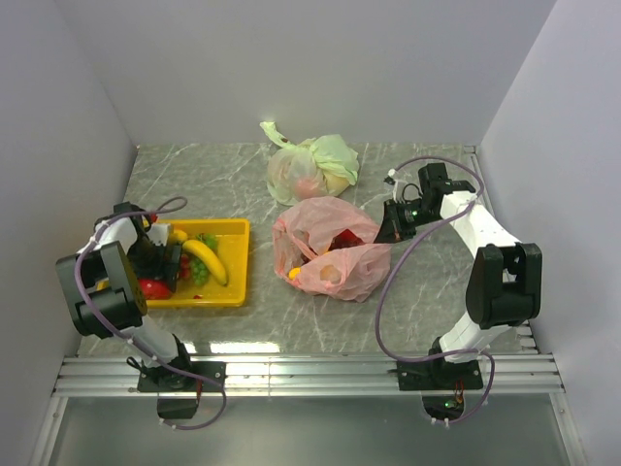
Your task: Place the fake fruits into the plastic bag and tie a complex knot
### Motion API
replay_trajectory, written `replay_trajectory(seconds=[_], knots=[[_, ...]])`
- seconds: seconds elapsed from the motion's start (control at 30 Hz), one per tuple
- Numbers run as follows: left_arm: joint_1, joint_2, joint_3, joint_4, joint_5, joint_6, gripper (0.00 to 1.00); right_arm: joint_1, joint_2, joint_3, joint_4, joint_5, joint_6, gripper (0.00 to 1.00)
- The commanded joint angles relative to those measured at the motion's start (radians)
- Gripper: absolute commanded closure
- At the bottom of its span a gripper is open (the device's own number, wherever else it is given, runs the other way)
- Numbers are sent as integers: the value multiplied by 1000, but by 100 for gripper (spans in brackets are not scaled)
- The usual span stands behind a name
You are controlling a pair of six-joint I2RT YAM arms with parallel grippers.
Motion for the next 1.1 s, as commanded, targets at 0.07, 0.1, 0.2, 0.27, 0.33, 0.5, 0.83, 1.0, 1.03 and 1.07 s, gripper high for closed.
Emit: replay_trajectory(seconds=[0.07,0.1,0.2,0.27,0.33,0.5,0.83,1.0,1.03,1.07], knots=[[-22,-3,31,15,29,12,5,-4,0,47,-16,2,-14,100],[-23,-11,50,1,33,12,12,-6,-2,48,-17,4,-18,100],[-24,-62,95,-89,51,24,26,-4,-11,42,-16,7,-20,100],[-27,-105,117,-157,59,33,31,-6,-20,30,-8,6,-14,100],[-28,-125,153,-223,74,44,40,-6,-25,19,-2,4,-11,100],[-34,-157,241,-300,117,49,56,-4,-35,-7,6,4,-11,100],[-350,-123,443,-304,325,-95,58,-6,-32,-17,32,-21,22,100],[-626,-41,549,-258,437,-197,62,-6,-31,-2,53,-39,46,100],[-698,-25,564,-231,453,-209,62,-3,-34,1,55,-41,48,100],[-735,4,581,-212,465,-221,61,-6,-34,2,62,-50,51,100]])
